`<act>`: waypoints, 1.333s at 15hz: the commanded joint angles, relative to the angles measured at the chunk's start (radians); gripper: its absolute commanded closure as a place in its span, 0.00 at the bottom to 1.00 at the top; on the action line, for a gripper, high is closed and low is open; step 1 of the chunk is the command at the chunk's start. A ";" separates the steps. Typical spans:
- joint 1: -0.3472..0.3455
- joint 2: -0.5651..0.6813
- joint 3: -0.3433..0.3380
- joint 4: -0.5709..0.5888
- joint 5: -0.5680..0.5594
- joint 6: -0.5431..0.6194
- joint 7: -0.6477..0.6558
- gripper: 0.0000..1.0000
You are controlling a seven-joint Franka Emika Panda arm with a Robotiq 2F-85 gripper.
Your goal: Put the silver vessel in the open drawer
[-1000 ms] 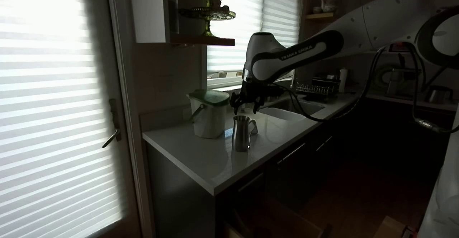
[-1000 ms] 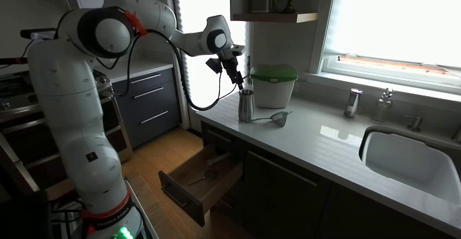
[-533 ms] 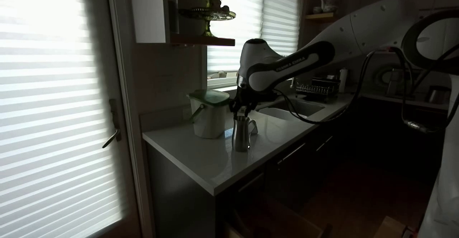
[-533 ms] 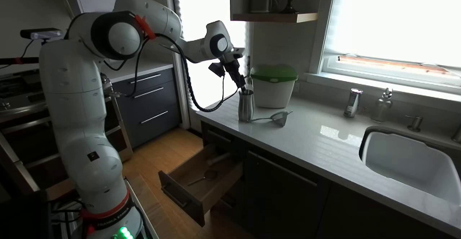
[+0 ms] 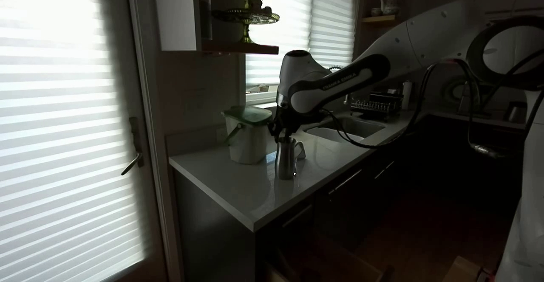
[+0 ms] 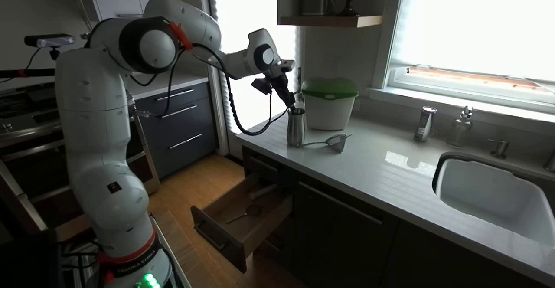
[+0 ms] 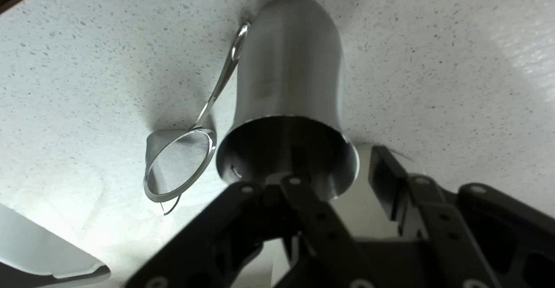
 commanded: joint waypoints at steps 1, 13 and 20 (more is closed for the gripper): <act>0.023 0.024 -0.023 0.015 -0.029 0.006 0.012 0.62; 0.036 -0.009 -0.030 0.030 -0.018 -0.040 -0.005 1.00; 0.004 -0.123 0.014 0.028 0.260 -0.264 -0.300 0.99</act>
